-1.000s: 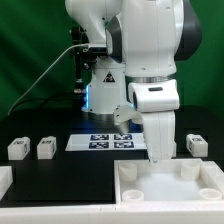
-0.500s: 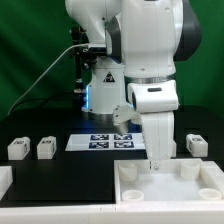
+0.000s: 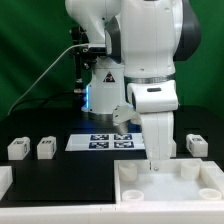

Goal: Assemble one leg

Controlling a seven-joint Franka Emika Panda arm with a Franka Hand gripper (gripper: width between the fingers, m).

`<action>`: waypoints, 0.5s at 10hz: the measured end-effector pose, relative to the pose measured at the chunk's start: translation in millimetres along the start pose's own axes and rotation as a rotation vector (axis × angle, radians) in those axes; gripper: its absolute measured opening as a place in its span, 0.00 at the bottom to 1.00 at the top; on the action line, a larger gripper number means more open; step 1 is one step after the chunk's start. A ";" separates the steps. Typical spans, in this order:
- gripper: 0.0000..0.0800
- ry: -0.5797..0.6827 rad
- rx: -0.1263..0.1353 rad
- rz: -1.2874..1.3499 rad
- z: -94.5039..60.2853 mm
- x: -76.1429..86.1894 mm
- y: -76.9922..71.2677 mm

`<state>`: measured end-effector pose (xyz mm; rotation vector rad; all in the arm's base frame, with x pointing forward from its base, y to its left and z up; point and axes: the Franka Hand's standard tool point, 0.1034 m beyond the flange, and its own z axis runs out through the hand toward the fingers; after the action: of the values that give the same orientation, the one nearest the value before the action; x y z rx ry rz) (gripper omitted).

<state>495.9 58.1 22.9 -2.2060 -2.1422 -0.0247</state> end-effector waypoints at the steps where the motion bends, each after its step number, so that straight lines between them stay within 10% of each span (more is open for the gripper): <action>1: 0.81 0.000 0.000 0.000 0.0 -0.1 0.0; 5: 0.81 0.001 -0.013 0.189 -10.1 -0.4 -1.0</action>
Offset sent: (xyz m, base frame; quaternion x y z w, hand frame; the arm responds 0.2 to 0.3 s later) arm -0.0026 -0.0006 0.0176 -0.0134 -0.0014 0.0669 0.9977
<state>495.2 57.2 33.0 -2.4046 -1.9292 -0.0301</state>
